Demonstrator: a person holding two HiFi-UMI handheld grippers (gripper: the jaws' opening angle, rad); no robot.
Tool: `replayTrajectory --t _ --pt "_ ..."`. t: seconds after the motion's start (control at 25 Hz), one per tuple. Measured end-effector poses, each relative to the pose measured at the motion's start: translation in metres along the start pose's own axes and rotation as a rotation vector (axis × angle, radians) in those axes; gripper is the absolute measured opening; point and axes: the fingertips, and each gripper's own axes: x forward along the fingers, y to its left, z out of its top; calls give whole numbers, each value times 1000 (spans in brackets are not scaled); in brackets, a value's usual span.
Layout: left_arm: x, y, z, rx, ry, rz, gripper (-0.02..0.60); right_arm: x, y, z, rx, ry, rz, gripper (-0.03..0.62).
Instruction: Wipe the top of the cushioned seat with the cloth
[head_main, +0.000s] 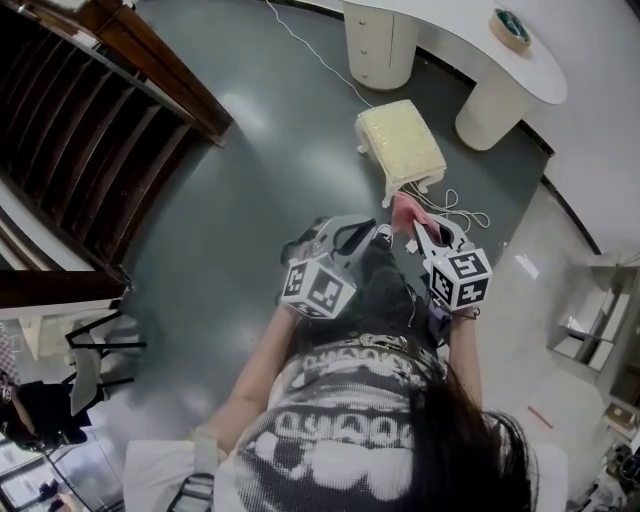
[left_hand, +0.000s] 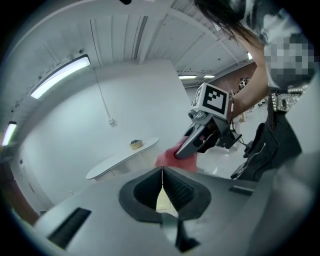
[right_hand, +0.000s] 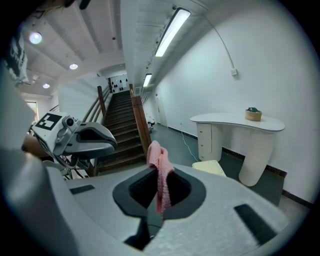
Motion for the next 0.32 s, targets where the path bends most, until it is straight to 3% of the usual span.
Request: replayTrajectory --t 0.32 --pt "-3 13 -5 1 8 12 6 12 2 9 -14 -1 4 9"
